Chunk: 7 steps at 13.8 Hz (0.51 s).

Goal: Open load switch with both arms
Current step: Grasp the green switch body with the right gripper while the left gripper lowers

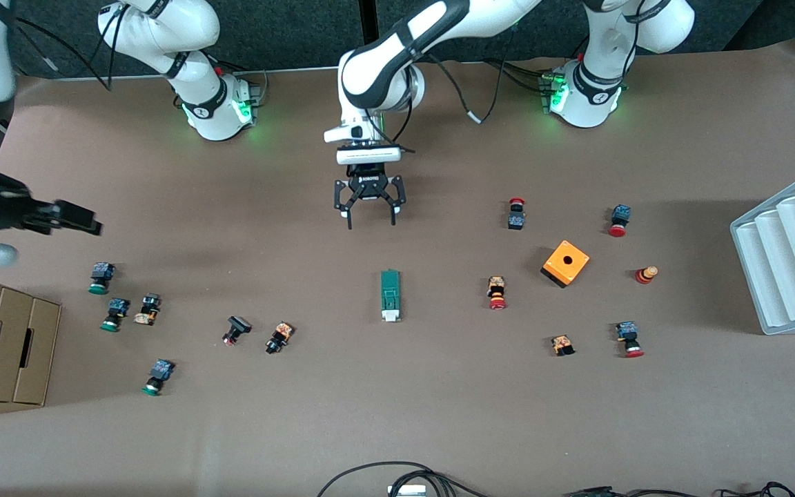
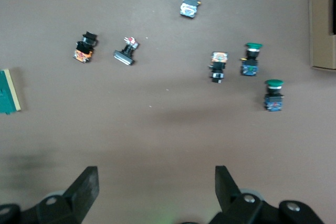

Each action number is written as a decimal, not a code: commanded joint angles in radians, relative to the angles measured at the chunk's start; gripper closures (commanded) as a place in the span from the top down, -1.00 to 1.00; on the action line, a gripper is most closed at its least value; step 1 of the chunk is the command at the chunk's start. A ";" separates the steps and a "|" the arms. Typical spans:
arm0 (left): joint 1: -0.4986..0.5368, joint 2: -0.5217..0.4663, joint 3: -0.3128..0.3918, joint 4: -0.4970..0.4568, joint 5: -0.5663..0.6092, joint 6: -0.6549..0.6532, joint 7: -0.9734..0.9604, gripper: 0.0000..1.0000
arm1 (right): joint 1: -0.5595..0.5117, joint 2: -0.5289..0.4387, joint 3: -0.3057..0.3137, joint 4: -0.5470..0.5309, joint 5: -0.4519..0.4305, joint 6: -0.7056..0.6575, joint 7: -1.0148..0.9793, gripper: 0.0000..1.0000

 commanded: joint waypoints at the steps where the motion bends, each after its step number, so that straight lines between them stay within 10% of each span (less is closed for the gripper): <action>1: -0.011 0.058 0.004 0.010 0.081 -0.050 -0.092 1.00 | 0.034 0.150 0.000 0.127 0.066 0.009 0.136 0.97; 7: -0.005 0.199 0.010 0.025 0.299 -0.161 -0.230 1.00 | 0.166 0.370 0.000 0.307 0.207 0.069 0.598 0.97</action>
